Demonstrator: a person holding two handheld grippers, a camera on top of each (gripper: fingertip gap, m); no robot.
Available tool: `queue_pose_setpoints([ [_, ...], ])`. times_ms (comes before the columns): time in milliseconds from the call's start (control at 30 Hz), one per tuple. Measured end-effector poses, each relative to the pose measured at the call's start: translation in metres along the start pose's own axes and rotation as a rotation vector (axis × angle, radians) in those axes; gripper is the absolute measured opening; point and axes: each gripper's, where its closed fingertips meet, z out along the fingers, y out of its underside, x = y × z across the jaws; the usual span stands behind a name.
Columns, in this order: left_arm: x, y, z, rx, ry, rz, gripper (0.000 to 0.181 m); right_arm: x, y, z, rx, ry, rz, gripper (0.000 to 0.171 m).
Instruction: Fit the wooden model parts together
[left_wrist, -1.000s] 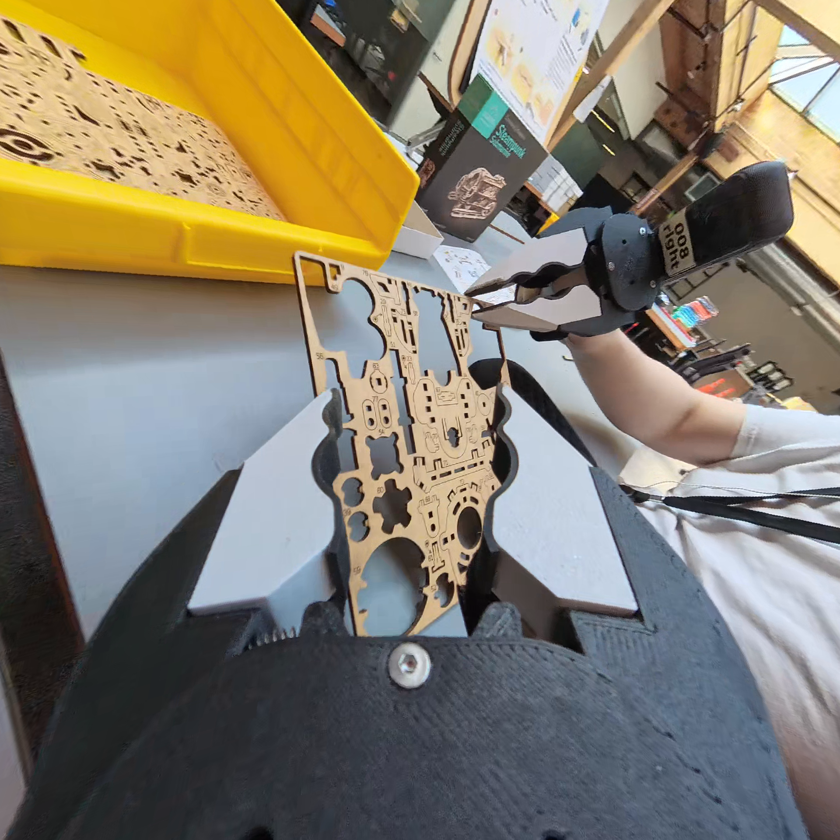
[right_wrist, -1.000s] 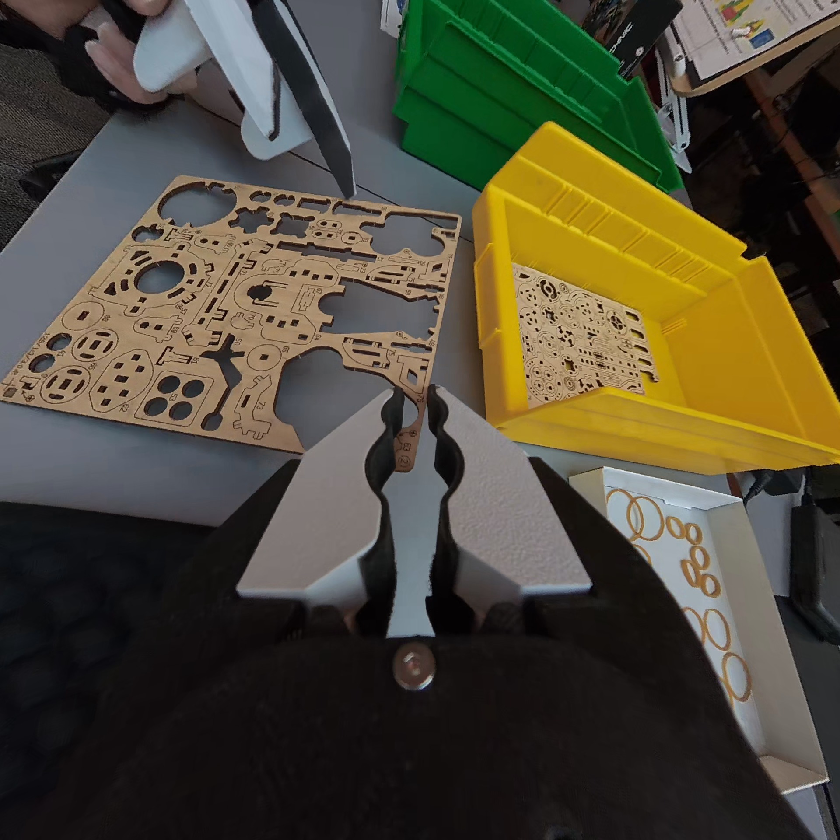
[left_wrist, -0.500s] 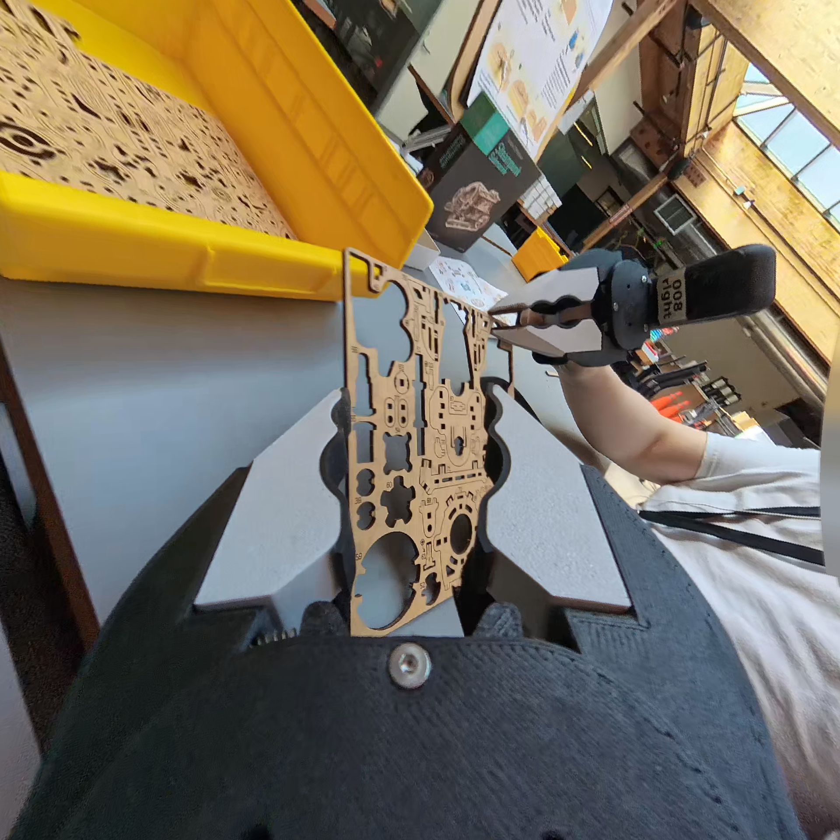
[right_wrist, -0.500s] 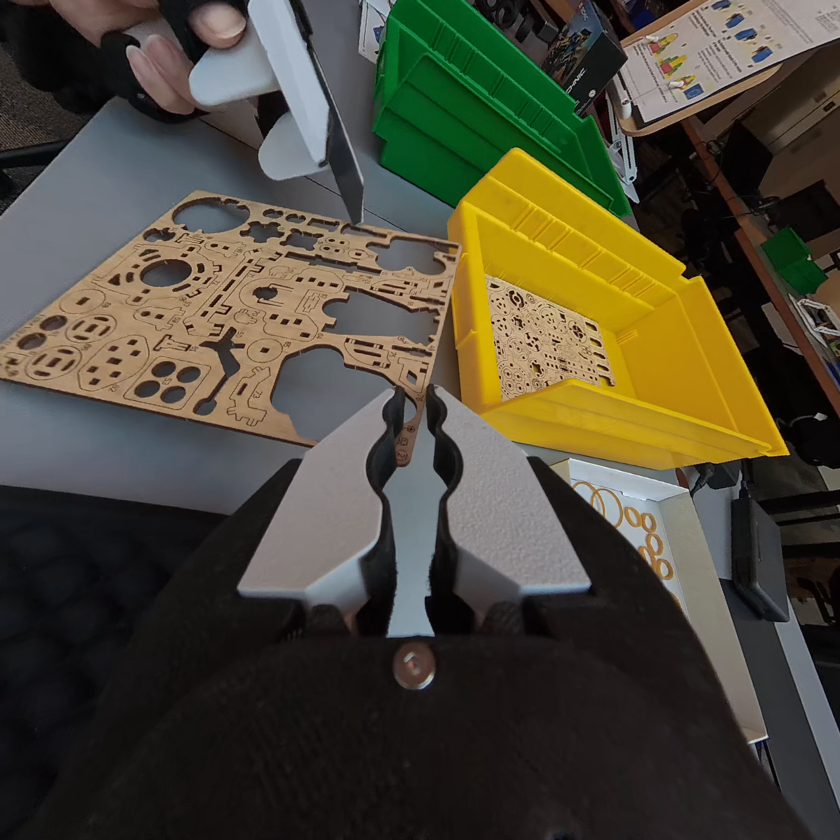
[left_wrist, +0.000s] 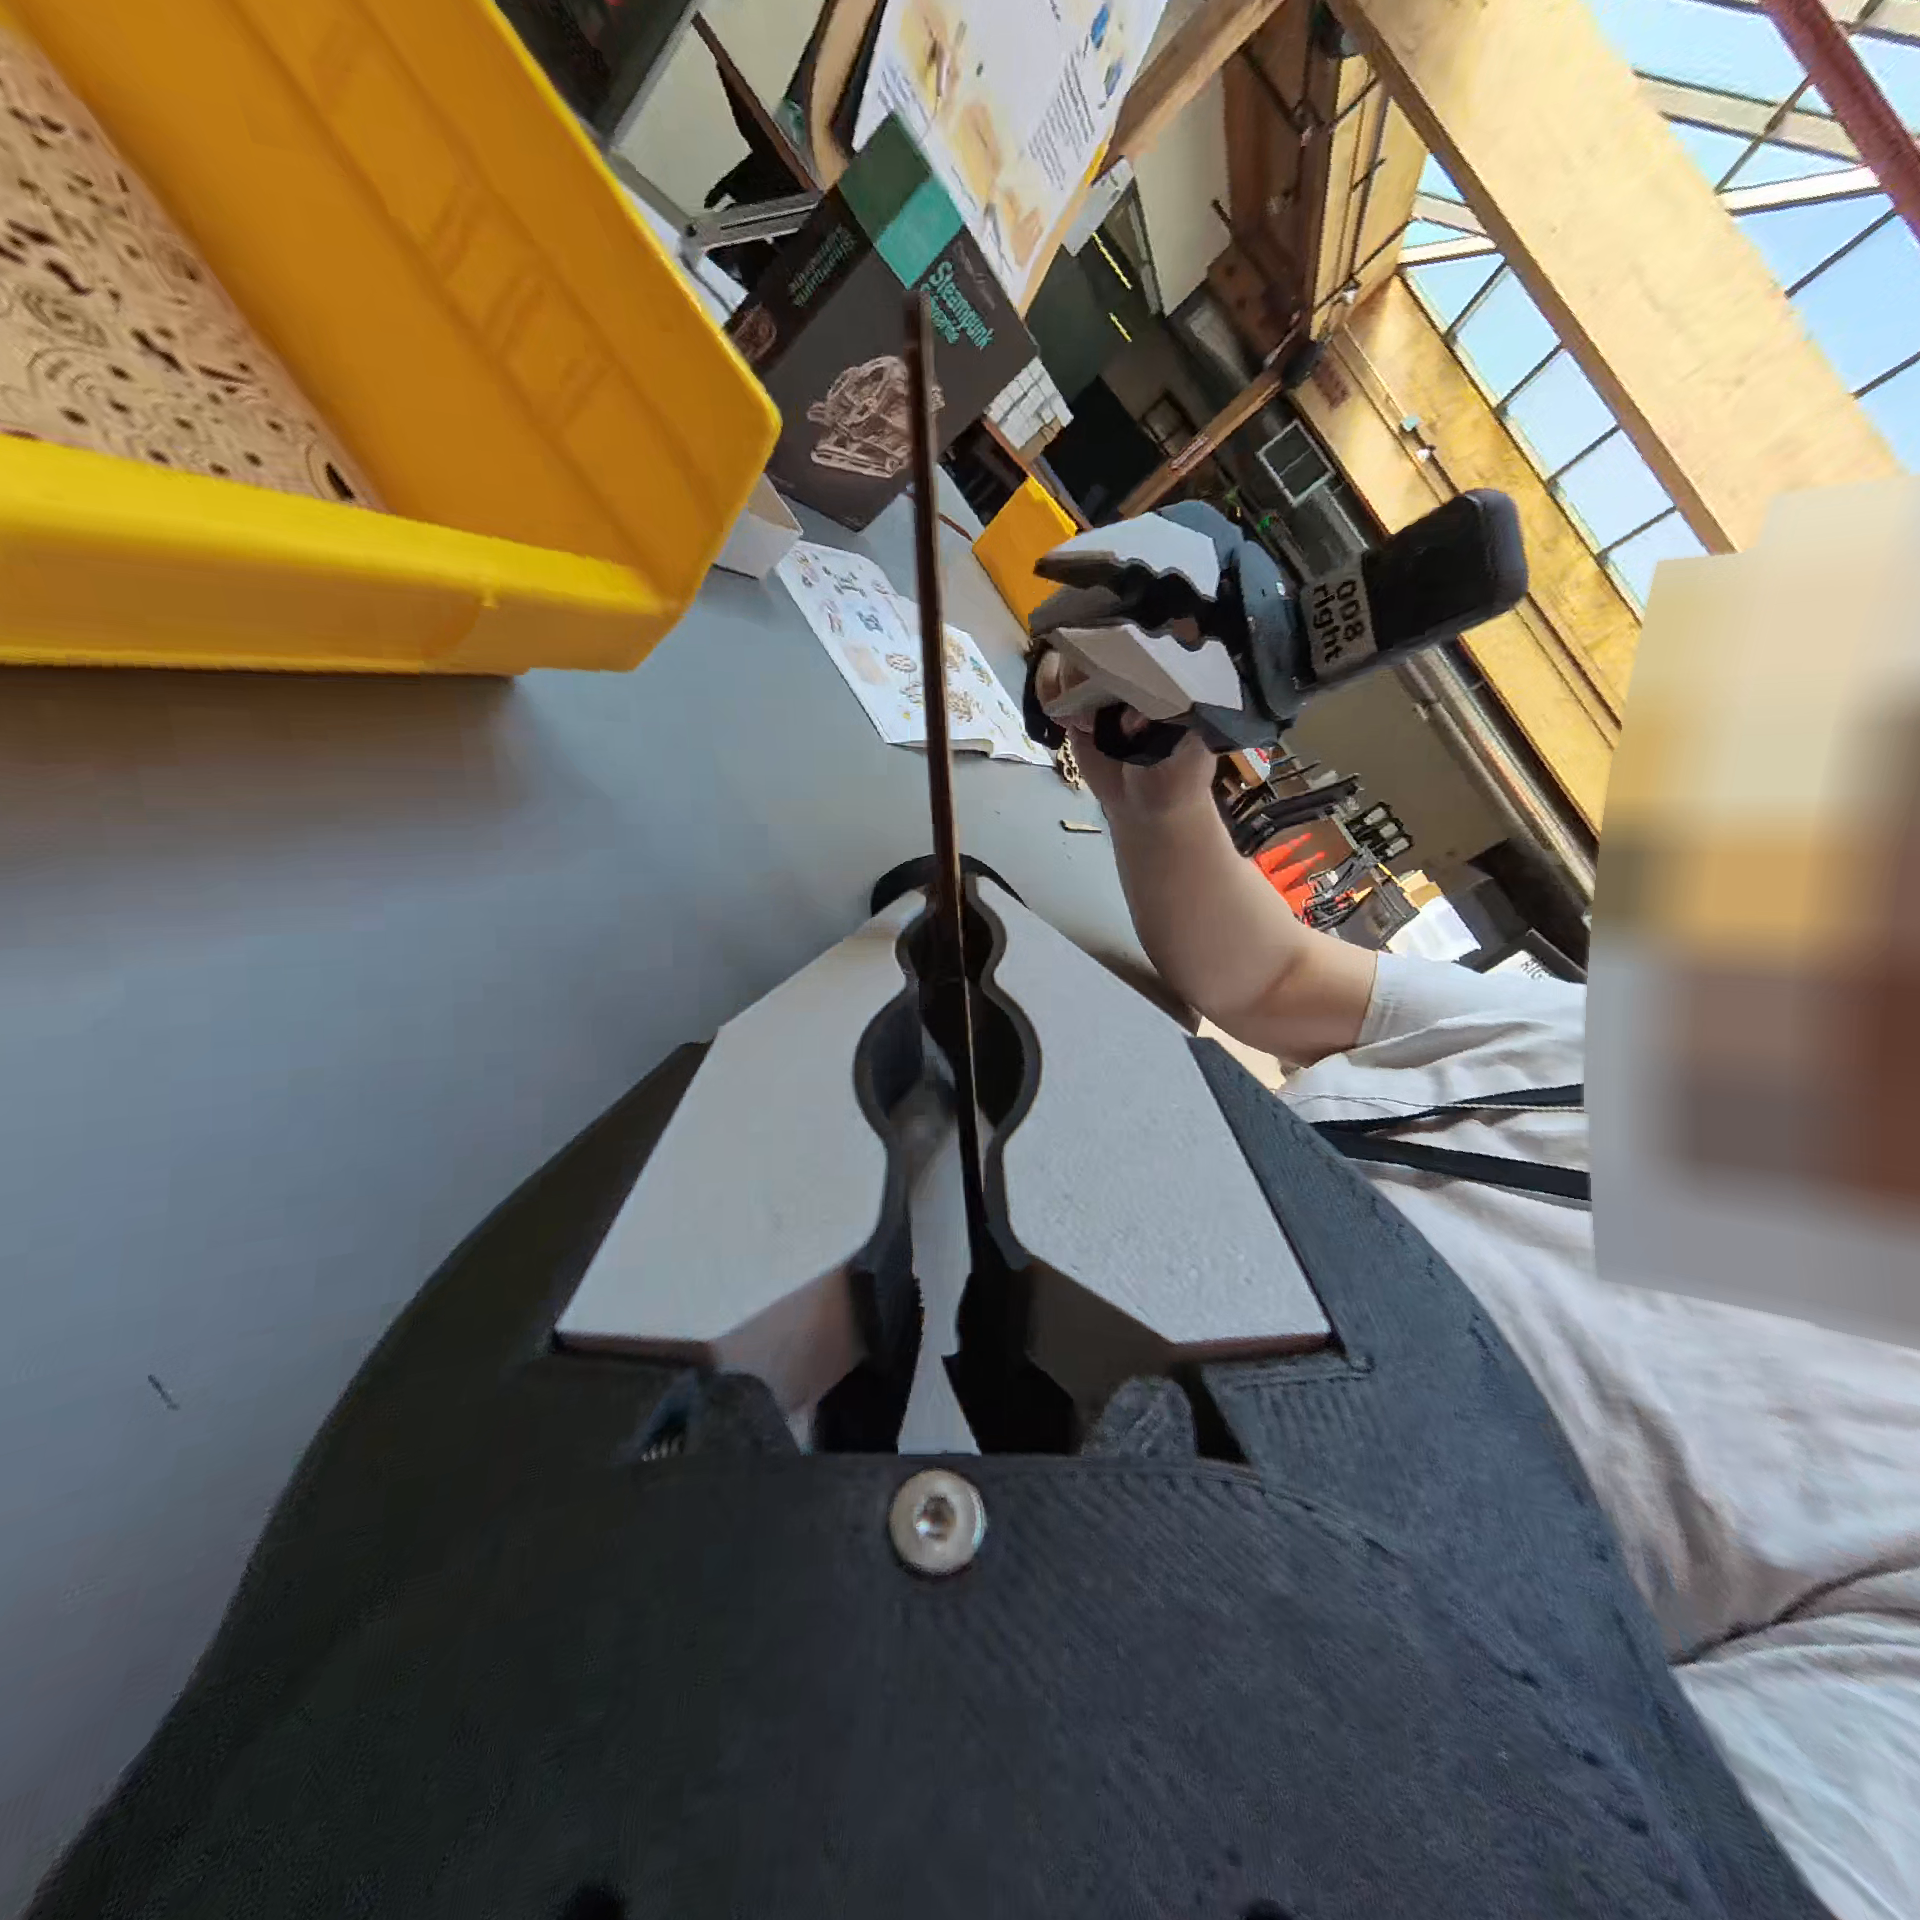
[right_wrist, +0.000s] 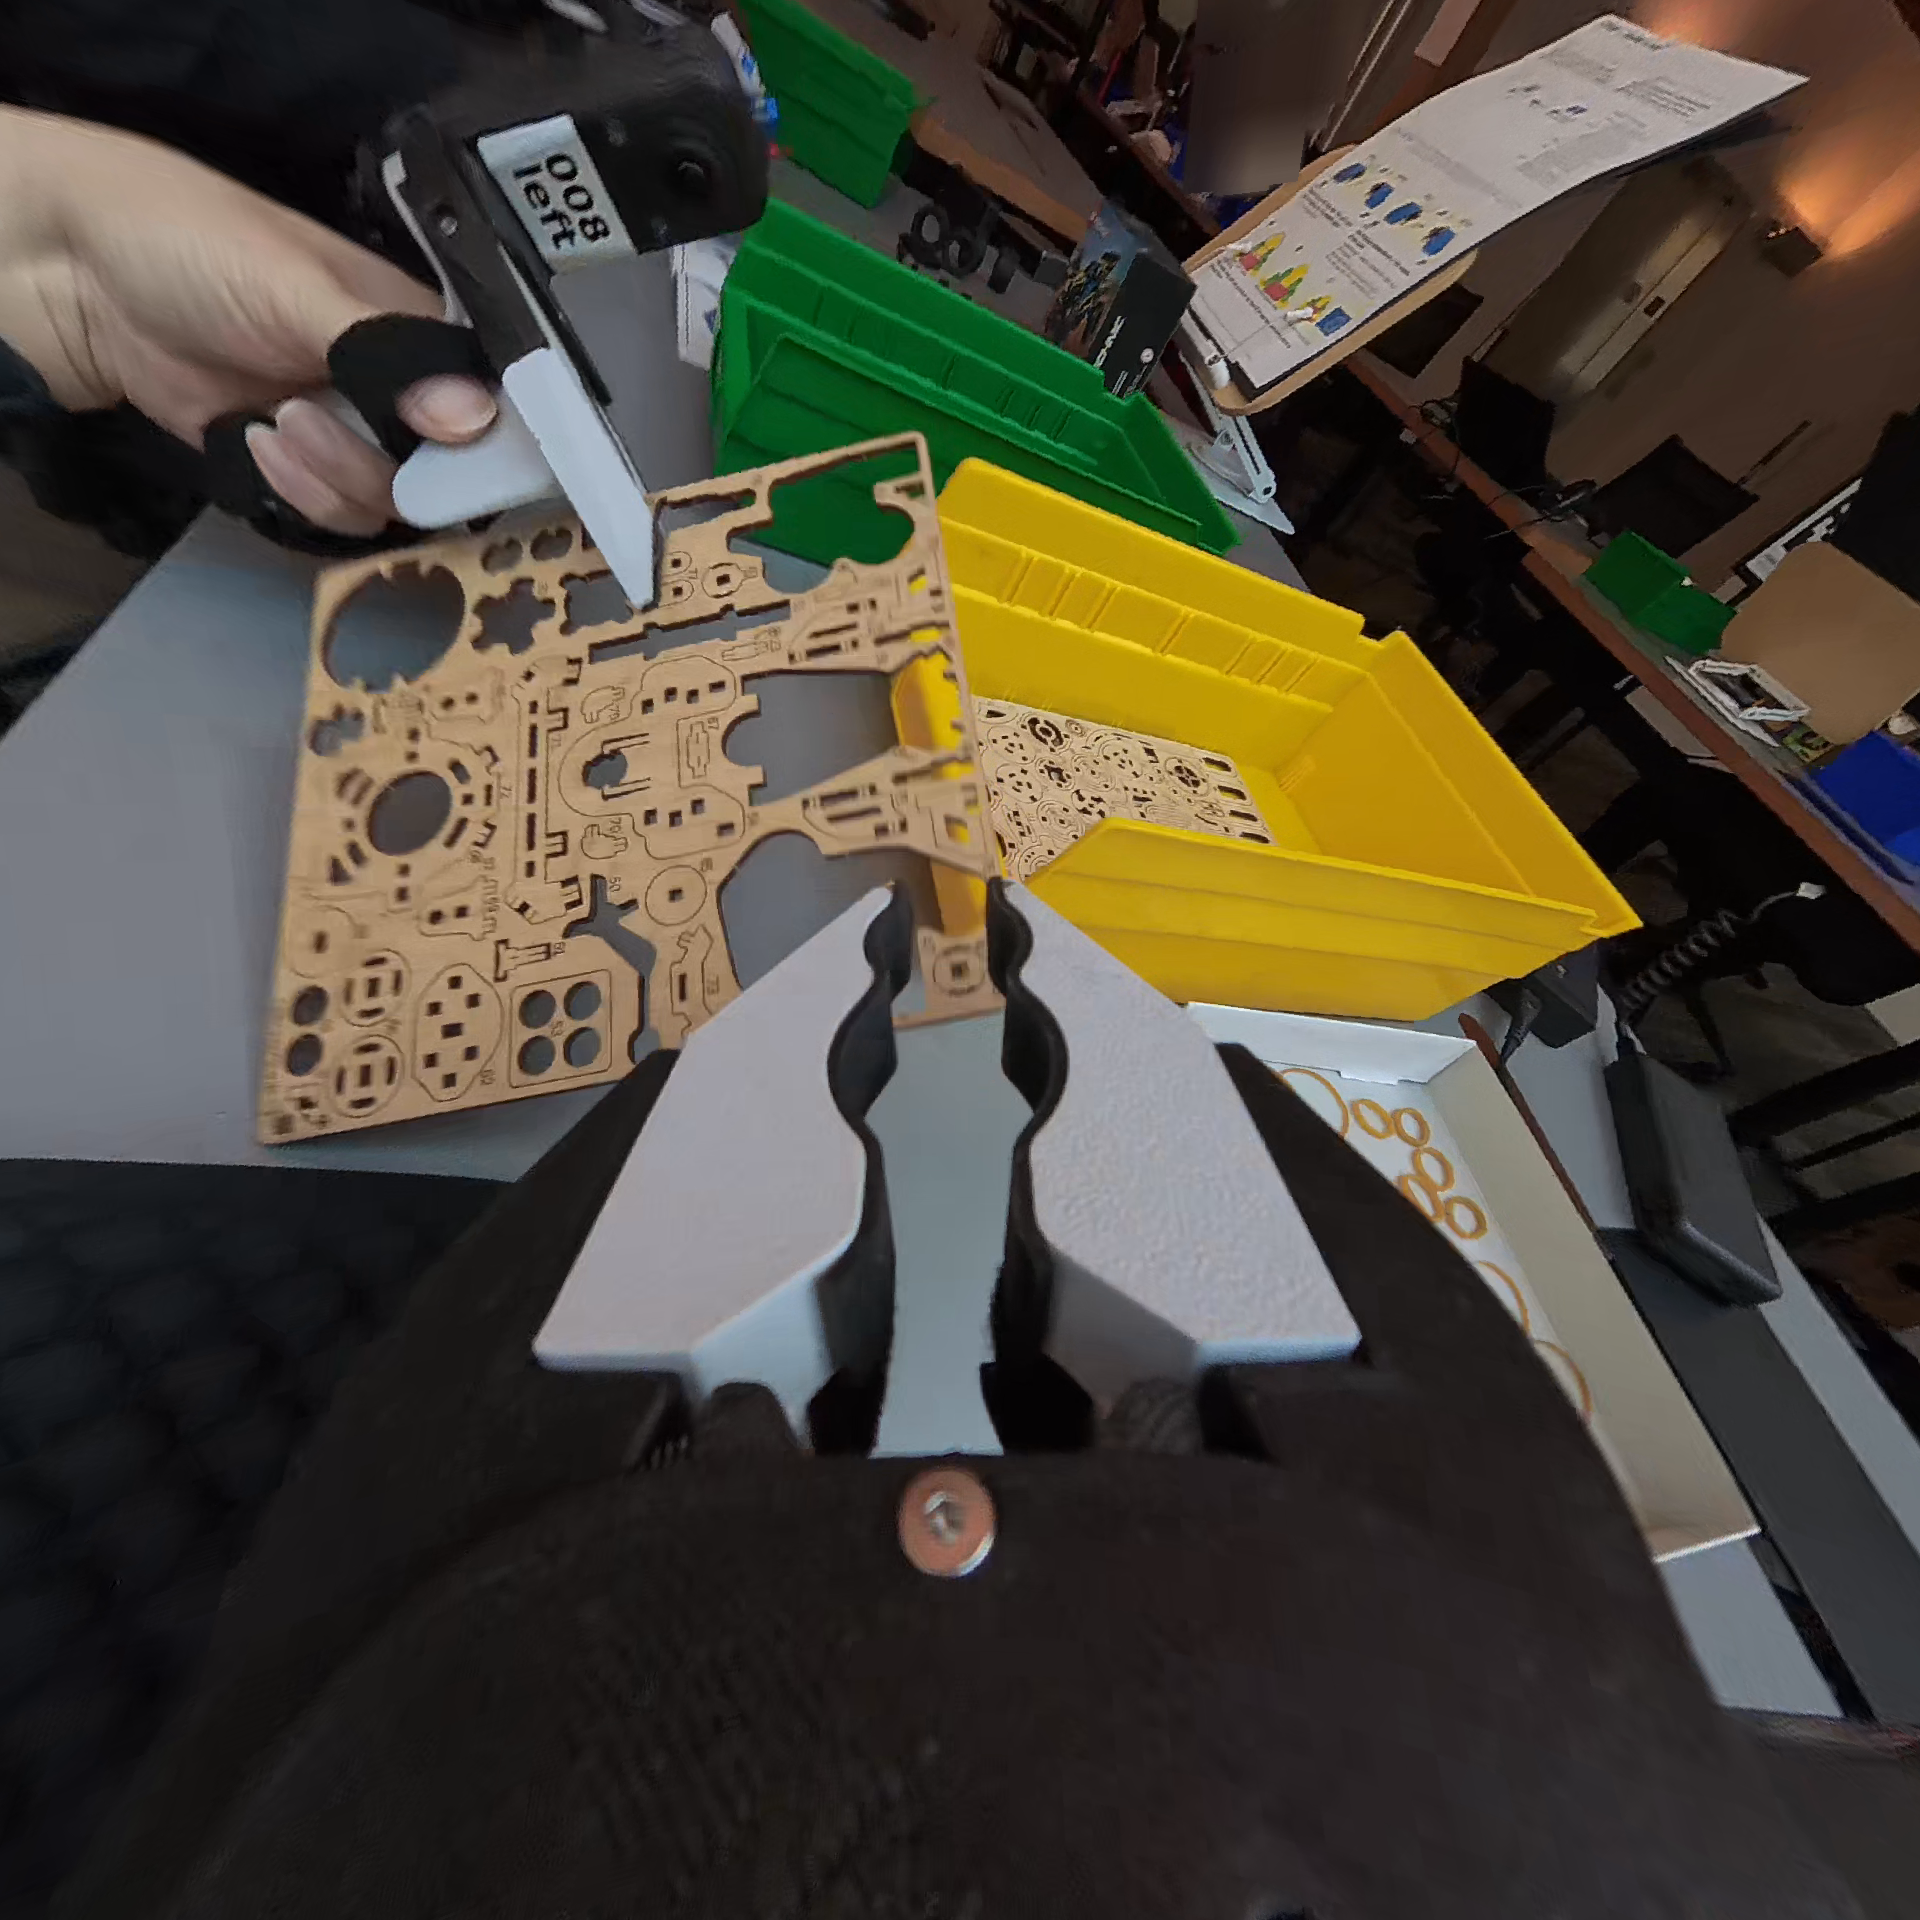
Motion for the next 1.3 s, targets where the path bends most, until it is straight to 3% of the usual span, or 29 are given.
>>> queue_pose_setpoints([
  [100, 0.009, -0.002, 0.005, -0.011, -0.052, 0.104, 0.0, 0.028, 0.007, -0.024, 0.04, 0.055, 0.151, 0.02],
  [267, 0.025, -0.014, 0.007, 0.041, -0.074, 0.168, 0.0, 0.106, 0.055, -0.086, -0.264, 0.5, 0.198, 0.028],
  [600, 0.079, -0.037, 0.04, 0.066, 0.005, 0.287, 0.001, 0.127, 0.075, -0.138, -0.362, 0.608, 0.181, 0.034],
  [700, 0.095, -0.038, 0.067, 0.093, 0.067, 0.294, 0.001, 0.124, 0.078, -0.154, -0.333, 0.554, 0.21, 0.035],
  [833, 0.114, -0.034, 0.117, 0.12, 0.184, 0.27, 0.0, 0.14, 0.069, -0.22, -0.114, 0.468, 0.367, 0.034],
  [933, 0.118, -0.034, 0.165, 0.105, 0.249, 0.238, 0.0, 0.14, 0.056, -0.271, 0.09, 0.33, 0.487, 0.066],
  [967, 0.119, -0.036, 0.183, 0.094, 0.262, 0.231, 0.0, 0.136, 0.056, -0.281, 0.114, 0.271, 0.502, 0.07],
  [1033, 0.12, -0.042, 0.219, 0.079, 0.283, 0.227, 0.0, 0.124, 0.062, -0.294, 0.124, 0.143, 0.543, 0.07],
  [1133, 0.126, -0.054, 0.271, 0.078, 0.319, 0.237, 0.0, 0.117, 0.07, -0.305, 0.193, 0.028, 0.643, 0.054],
  [1300, 0.133, -0.058, 0.344, 0.076, 0.363, 0.249, 0.0, 0.109, 0.091, -0.305, 0.293, -0.144, 0.858, 0.052],
])
